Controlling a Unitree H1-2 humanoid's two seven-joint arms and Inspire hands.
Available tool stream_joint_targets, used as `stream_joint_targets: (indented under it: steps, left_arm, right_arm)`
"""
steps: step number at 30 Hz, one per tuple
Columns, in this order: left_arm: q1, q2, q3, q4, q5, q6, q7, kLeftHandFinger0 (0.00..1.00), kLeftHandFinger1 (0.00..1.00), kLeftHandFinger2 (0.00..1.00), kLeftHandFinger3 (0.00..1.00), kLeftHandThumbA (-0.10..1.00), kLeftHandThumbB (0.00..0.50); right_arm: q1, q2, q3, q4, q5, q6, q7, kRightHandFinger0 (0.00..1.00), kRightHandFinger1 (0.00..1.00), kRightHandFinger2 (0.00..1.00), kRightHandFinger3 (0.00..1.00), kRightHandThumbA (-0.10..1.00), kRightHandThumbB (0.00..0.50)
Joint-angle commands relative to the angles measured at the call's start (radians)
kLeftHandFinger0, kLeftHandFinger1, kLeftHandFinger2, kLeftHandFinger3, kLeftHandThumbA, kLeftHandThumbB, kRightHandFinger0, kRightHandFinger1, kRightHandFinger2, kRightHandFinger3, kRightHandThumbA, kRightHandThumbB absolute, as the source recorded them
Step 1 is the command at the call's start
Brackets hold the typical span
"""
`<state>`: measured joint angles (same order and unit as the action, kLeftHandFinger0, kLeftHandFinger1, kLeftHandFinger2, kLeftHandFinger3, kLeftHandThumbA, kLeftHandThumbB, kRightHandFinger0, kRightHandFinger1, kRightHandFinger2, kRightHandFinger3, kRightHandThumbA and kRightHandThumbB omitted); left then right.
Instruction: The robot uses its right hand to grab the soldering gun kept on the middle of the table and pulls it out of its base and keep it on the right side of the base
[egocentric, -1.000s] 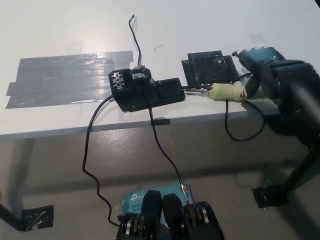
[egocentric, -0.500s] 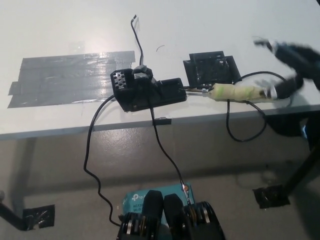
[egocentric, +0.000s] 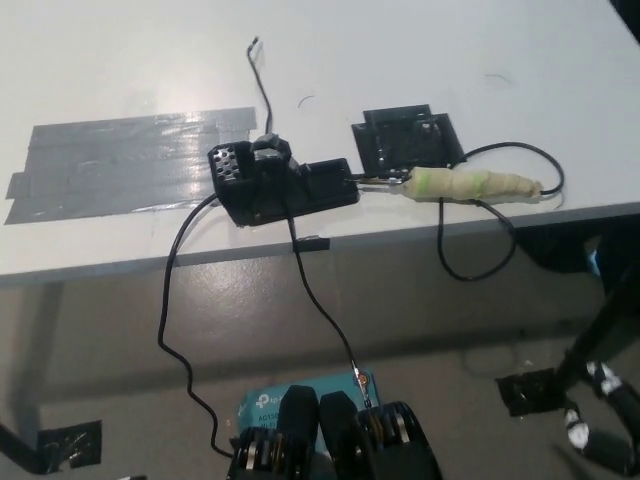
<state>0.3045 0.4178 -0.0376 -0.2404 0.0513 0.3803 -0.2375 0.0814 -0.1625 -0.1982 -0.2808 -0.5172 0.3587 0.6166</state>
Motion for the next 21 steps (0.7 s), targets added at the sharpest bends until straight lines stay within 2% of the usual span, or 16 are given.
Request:
stream_joint_targets:
  steps: [1,4,5,6,7,8,9,11,12,13,18,19,21]
  left_arm:
    - [0.001,0.035,0.033,-0.019,-0.022,-0.013,-0.019,0.28,0.40,0.54,0.86,0.75,0.281]
    - [-0.001,0.035,0.039,-0.017,-0.024,-0.017,-0.017,0.31,0.41,0.52,0.86,0.75,0.297]
    - [0.000,0.037,0.041,-0.018,-0.024,-0.019,-0.018,0.30,0.41,0.52,0.87,0.76,0.290]
    - [0.002,0.044,0.038,-0.019,-0.017,-0.022,-0.021,0.28,0.40,0.52,0.88,0.77,0.295]
    - [0.002,0.047,0.040,-0.019,-0.019,-0.021,-0.024,0.26,0.40,0.52,0.87,0.78,0.302]
    - [0.004,0.046,0.041,-0.028,-0.021,-0.007,-0.024,0.27,0.40,0.53,0.83,0.79,0.315]
    - [0.009,0.044,0.044,-0.030,-0.023,-0.008,-0.024,0.26,0.40,0.52,0.81,0.78,0.309]
    - [0.016,0.044,0.045,-0.029,-0.020,-0.025,-0.023,0.26,0.39,0.52,0.80,0.78,0.302]
    - [0.023,0.038,0.053,-0.027,-0.025,-0.032,-0.019,0.23,0.38,0.50,0.79,0.75,0.272]
    - [0.028,0.036,0.054,-0.029,-0.025,-0.033,-0.020,0.23,0.38,0.50,0.78,0.75,0.272]
    - [0.055,0.030,0.057,-0.044,-0.025,-0.035,-0.024,0.27,0.40,0.50,0.79,0.76,0.292]
    - [0.062,0.030,0.056,-0.052,-0.022,-0.021,-0.023,0.27,0.40,0.49,0.79,0.75,0.286]
    - [0.066,0.029,0.057,-0.055,-0.021,-0.017,-0.023,0.28,0.40,0.50,0.79,0.74,0.268]
  right_arm:
    - [-0.023,-0.044,0.005,0.106,0.026,-0.273,-0.246,1.00,1.00,1.00,1.00,0.12,0.145]
    - [-0.038,-0.075,0.008,0.176,0.051,-0.302,-0.241,1.00,1.00,1.00,1.00,0.01,0.144]
    - [-0.042,-0.080,0.012,0.195,0.059,-0.305,-0.241,0.95,1.00,1.00,1.00,0.00,0.155]
    - [-0.046,-0.088,0.022,0.208,0.059,-0.302,-0.233,0.84,0.98,1.00,1.00,0.01,0.157]
    - [-0.045,-0.095,0.037,0.202,0.043,-0.297,-0.234,0.77,0.91,1.00,1.00,0.01,0.156]
    - [-0.040,-0.103,0.047,0.191,0.046,-0.301,-0.229,0.75,0.89,1.00,1.00,0.01,0.153]
    - [-0.036,-0.106,0.054,0.180,0.052,-0.298,-0.226,0.69,0.85,1.00,1.00,0.00,0.151]
    - [-0.031,-0.117,0.072,0.167,0.055,-0.293,-0.223,0.70,0.85,1.00,1.00,0.00,0.148]
    - [-0.028,-0.136,0.097,0.163,0.050,-0.302,-0.210,0.73,0.88,1.00,1.00,0.02,0.152]
    - [-0.025,-0.144,0.104,0.157,0.055,-0.306,-0.211,0.73,0.88,1.00,1.00,0.01,0.152]
    - [-0.007,-0.187,0.137,0.158,0.076,-0.323,-0.217,0.62,0.79,0.94,1.00,0.05,0.173]
    - [0.002,-0.197,0.142,0.145,0.078,-0.314,-0.210,0.58,0.76,0.92,1.00,0.05,0.172]
    - [0.006,-0.206,0.149,0.132,0.081,-0.304,-0.206,0.58,0.73,0.91,1.00,0.02,0.178]
